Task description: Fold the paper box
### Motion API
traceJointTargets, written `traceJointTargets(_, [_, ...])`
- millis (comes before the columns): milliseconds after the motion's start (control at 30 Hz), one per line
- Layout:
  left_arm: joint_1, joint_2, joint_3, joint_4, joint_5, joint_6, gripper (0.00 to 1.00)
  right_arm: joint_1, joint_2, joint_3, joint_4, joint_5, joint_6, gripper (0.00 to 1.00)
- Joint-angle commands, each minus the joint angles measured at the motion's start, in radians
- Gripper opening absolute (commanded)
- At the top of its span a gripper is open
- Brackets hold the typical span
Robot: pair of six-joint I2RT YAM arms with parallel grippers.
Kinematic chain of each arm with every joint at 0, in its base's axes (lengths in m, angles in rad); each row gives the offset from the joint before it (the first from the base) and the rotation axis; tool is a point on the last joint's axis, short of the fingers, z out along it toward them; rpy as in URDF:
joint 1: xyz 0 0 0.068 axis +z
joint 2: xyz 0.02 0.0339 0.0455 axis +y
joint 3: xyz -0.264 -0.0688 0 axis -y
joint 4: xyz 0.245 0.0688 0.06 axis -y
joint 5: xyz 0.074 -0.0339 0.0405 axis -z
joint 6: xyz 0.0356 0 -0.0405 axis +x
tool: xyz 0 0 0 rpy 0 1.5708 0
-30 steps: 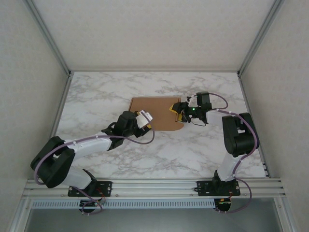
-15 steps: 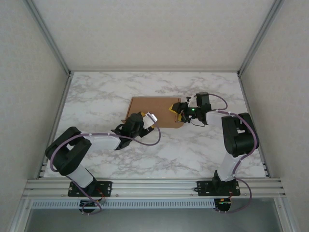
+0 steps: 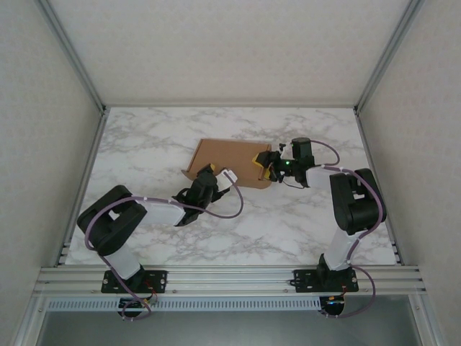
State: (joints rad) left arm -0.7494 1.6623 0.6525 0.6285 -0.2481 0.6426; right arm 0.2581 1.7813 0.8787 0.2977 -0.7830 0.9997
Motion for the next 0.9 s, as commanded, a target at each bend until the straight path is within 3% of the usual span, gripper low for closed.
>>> traceJointTargets(0, [-0.001, -0.062, -0.015, -0.023, 0.12, 0.068, 0.67, 0.062, -0.041, -0.044, -0.068, -0.127, 0.027, 0.46])
traceJointTargets(233, [0.0, -0.081, 0.016, -0.146, 0.195, 0.109, 0.68, 0.062, -0.068, -0.075, -0.031, -0.14, 0.059, 0.47])
traceJointTargets(400, [-0.01, -0.087, 0.029, -0.196, 0.226, 0.141, 0.7, 0.062, -0.077, -0.117, 0.087, -0.18, 0.152, 0.48])
traceJointTargets(700, [-0.029, -0.075, 0.03, -0.182, 0.183, 0.203, 0.72, 0.066, -0.124, -0.138, 0.125, -0.208, 0.202, 0.48])
traceJointTargets(867, [-0.049, -0.047, 0.012, -0.083, 0.072, 0.227, 0.72, 0.071, -0.146, -0.144, 0.17, -0.213, 0.26, 0.48])
